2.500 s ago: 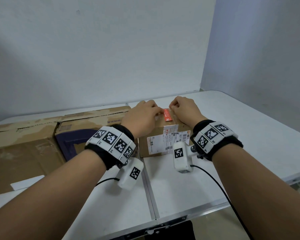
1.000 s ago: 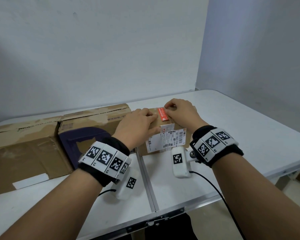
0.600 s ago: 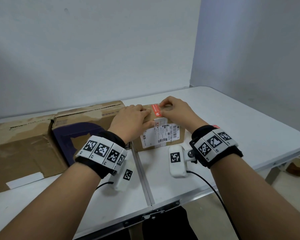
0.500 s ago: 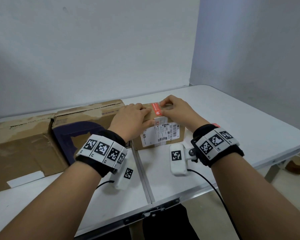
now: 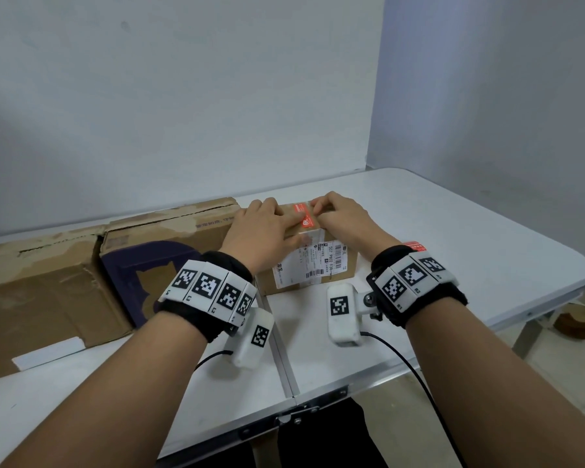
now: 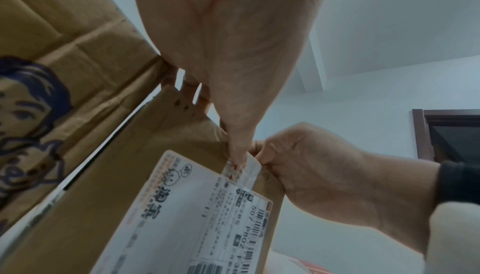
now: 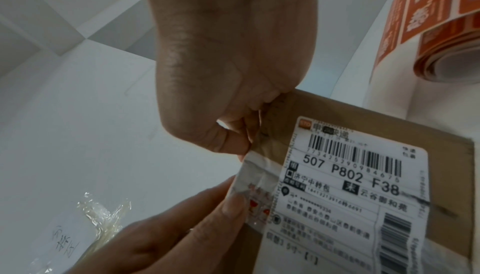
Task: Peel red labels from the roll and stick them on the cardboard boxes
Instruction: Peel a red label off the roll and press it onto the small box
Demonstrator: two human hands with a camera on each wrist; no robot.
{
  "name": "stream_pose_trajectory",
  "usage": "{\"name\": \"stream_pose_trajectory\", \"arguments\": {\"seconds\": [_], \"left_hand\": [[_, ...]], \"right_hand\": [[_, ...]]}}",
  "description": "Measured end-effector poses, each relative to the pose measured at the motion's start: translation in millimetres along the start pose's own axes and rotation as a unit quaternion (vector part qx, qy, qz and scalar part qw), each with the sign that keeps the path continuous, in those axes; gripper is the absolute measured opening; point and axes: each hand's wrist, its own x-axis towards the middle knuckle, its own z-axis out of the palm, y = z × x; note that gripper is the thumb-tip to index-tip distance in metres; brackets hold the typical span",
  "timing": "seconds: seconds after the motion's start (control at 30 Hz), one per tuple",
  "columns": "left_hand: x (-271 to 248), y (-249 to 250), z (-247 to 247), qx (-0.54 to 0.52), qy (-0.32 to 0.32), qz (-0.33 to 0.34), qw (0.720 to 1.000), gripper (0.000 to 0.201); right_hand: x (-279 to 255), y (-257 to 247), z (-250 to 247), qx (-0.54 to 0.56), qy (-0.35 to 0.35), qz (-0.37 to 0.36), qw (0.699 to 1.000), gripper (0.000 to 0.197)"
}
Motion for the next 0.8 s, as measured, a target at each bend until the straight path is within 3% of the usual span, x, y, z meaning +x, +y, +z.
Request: {"name": "stream_pose_trajectory", "arguments": {"seconds": [0.23,0.4,0.53,0.8], "left_hand": [[-4,-6,-6,-0.035,-0.026,0.03,0.999,0.04],[-9,-2,-4,-0.017,0.038,0.074,0.996,0.035],[-9,-3,-7,-0.043,0.05,0.099,0.993,0.03],[-10,-3,-7,-0.109,0.08,0.063,0.989,0.022]], "right_hand": [[2,-3,0,-0.022,-0.012,0.014,1.0,0.018],[2,-3,-2,-0.019,-0.012,0.012,1.0,0.018],[4,-2,-1,-0.021,-0.013,0.01,1.0,0.02],[9,9,0,0.039,-0.001,-0.013,0.999,0.022]]}}
